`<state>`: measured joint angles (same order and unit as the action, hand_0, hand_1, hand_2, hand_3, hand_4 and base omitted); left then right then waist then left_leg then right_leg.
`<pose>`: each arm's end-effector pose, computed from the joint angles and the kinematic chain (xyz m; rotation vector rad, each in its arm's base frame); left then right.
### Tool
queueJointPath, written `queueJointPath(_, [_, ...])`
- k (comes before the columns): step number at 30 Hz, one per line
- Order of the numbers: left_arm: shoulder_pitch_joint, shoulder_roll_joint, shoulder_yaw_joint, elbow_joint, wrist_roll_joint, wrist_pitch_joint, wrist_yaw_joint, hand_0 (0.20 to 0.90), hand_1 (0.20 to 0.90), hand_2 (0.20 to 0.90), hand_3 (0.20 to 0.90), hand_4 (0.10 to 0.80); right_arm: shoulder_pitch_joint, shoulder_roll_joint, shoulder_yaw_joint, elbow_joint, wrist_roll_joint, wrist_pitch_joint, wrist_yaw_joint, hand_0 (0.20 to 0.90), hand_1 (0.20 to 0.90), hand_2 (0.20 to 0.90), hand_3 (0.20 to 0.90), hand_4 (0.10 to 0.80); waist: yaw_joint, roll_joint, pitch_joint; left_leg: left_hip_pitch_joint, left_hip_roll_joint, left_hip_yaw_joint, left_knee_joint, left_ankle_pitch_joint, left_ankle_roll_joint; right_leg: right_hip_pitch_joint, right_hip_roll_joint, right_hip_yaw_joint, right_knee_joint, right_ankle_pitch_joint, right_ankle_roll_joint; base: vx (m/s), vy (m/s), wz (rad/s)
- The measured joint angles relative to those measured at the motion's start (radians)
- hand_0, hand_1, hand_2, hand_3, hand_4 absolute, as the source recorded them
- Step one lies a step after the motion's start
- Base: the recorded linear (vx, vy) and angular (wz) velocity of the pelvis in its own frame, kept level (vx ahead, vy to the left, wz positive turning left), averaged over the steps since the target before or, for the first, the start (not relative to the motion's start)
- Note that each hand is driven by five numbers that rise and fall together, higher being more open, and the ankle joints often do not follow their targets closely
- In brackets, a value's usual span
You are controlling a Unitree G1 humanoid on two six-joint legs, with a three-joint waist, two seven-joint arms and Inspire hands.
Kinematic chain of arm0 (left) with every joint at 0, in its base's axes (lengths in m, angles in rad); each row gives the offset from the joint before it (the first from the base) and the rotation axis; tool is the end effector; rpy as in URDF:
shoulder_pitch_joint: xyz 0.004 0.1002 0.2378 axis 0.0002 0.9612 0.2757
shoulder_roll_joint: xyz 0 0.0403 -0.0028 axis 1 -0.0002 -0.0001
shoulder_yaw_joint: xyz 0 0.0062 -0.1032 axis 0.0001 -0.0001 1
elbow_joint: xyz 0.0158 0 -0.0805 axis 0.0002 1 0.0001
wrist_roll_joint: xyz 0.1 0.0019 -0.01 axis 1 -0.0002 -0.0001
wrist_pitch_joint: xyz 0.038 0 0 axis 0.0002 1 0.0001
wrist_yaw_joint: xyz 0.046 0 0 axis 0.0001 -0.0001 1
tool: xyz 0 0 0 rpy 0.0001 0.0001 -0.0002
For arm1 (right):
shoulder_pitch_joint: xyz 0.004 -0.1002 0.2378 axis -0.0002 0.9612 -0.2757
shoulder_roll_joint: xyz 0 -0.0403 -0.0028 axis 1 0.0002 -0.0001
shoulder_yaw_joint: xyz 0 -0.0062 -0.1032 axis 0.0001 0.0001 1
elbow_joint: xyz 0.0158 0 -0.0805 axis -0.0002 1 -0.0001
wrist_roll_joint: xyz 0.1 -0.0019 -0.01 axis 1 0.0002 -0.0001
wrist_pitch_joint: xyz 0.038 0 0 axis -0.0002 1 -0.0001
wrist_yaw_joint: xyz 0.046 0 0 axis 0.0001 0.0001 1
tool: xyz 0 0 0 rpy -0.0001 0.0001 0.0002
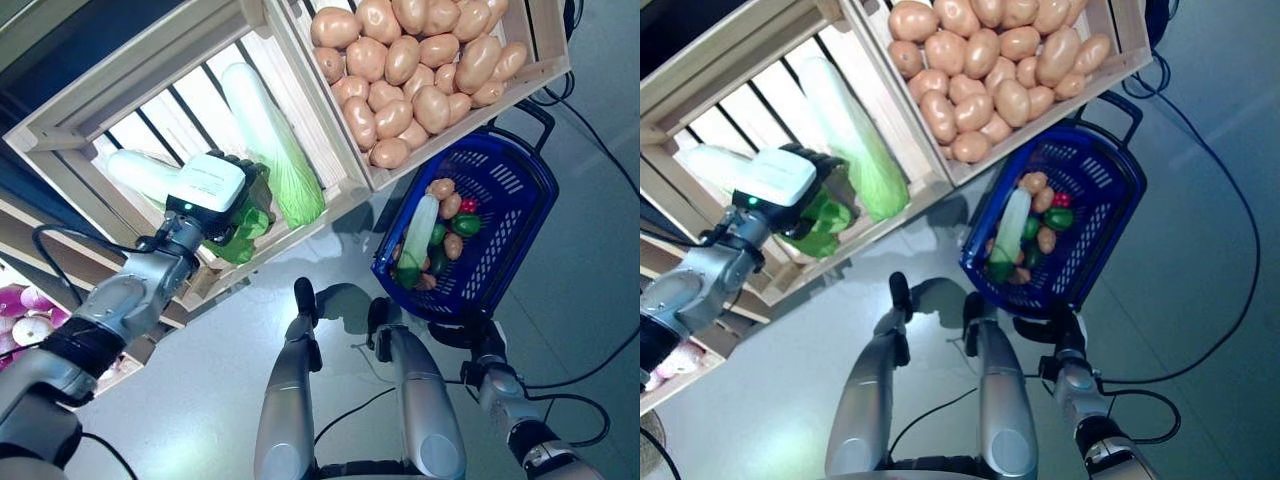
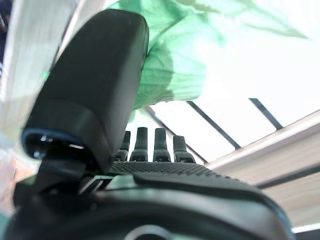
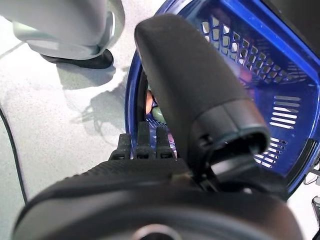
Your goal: Put vegetables into the basket
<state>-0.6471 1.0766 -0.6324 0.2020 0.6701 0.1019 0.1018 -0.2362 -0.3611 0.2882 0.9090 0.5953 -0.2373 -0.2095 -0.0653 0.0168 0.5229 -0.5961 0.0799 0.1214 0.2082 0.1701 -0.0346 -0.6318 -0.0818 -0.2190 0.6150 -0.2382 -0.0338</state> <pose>0.2823 0.2567 0.1733 1.8824 -0.2501 -0.0507 0.2051 -0.2250 -0.0431 0.0115 0.4683 -0.3168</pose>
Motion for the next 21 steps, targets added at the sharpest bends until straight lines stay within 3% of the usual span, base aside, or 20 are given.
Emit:
queueJointPath(13, [-0.019, 0.077, 0.002, -0.145, -0.099, 0.093, -0.375, 0.900, 0.900, 0.900, 0.900, 0.800, 0.004, -0.003, -0.009, 0.049, 0.000, -0.037, 0.001, 0.900, 0.900, 0.900, 0.900, 0.800, 0.029, 0.008, 0.000, -0.002, -0.002, -0.008, -0.015, 0.006, -0.007, 0.000, -0.005, -0.015, -0.001, -0.003, -0.003, 0.001, -0.012, 0.03])
queueJointPath(21, [-0.044, 0.080, 0.011, -0.166, -0.168, 0.159, -0.527, 0.900, 0.900, 0.900, 0.900, 0.800, 0.004, -0.002, -0.008, 0.067, 0.001, -0.045, 0.001, 0.900, 0.900, 0.900, 0.900, 0.800, 0.034, 0.009, 0.000, -0.001, -0.004, -0.013, -0.014, 0.008, -0.006, 0.004, -0.007, -0.019, -0.001, -0.005, -0.001, -0.005, -0.008, 0.01])
